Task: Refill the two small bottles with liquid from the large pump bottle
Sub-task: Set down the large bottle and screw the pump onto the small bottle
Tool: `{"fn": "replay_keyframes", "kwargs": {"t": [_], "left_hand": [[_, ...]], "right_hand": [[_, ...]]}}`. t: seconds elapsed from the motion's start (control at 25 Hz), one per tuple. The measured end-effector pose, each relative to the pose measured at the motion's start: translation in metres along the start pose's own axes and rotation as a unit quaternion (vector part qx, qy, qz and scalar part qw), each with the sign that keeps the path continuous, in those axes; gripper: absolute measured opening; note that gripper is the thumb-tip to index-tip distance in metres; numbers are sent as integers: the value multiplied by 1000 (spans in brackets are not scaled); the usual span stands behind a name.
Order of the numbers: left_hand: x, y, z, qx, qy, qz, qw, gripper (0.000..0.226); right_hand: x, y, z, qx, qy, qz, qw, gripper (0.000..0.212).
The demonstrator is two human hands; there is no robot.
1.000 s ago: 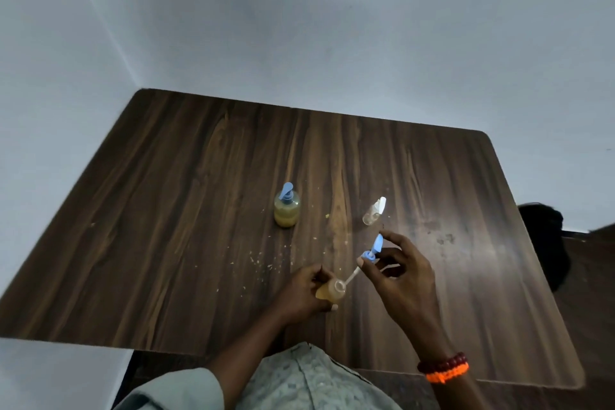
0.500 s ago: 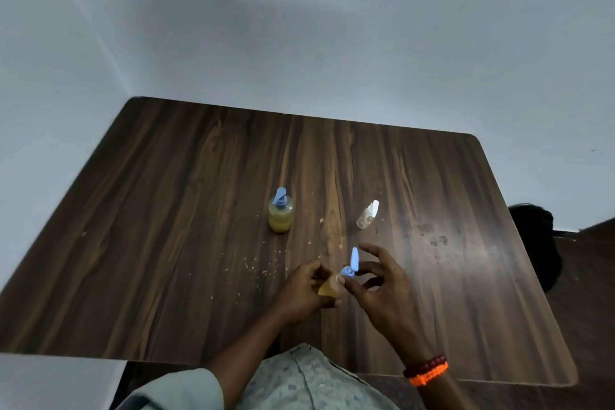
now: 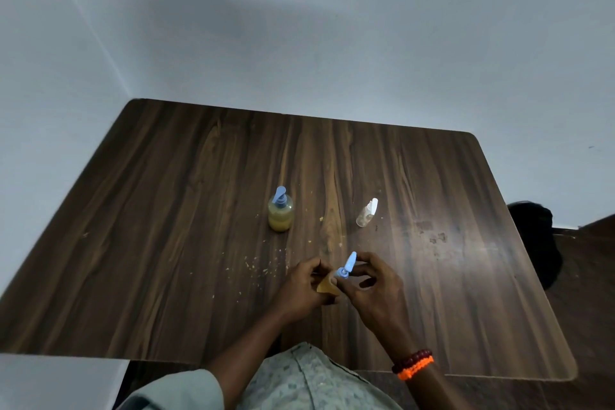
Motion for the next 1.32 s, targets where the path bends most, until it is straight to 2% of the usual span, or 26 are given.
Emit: {"fn": "replay_keyframes", "kwargs": {"t": [0.12,0.28,0.36,0.56,0.72,0.8,0.92,0.96,1.08,1.12,1.32], "left_hand": [[2,1,0,-2,3,2,1000,28],[-1,-2,-3,10,2,15,1000,35],[-1,-2,-5,12,-1,10,1000,34],[5,-4,-8,4,11,-7,1000,32],[5,-5,-9,6,19,-6,1000,32],[2,-5,-10,9,6,-12,1000,33],[5,-4,-12,1,8,-33,999,32],[7,-3,-12,1,13,-33,999,32],[9,-4,-12,-1,16,-24,1000,32],[7,-4,-12,-1,12,-22,1000,32],[4,-1,-16,5,-1,-21,1000,32]], "right_hand": [[4,-2,-3,3,-3,-7,1000,54],[1,-7,-4,-1,31,17,999,101],[1,-9,-4,-6,41,35,999,103],[8,-9,-2,-14,10,35,999,93],[7,-10,-5,-16,43,45,998,121],[3,-11,-8,-44,42,40,997,112],[4,-12,-6,-43,4,37,998,95],[5,-10,-7,-37,1,33,999,96],[6,-5,-8,-28,30,56,998,118],[6,-6,-9,-38,36,57,997,118],[5,-3,-14,-23,-12,58,998,88]]}}
Point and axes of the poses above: each hand's wrist, its own z-axis towards the middle knuckle, its own x-axis out of the palm, y = z × x, the point moved 3 cm from there along z, towards the middle knuckle, and after that the axes turned 7 degrees about -z, right-handed, at the moved point
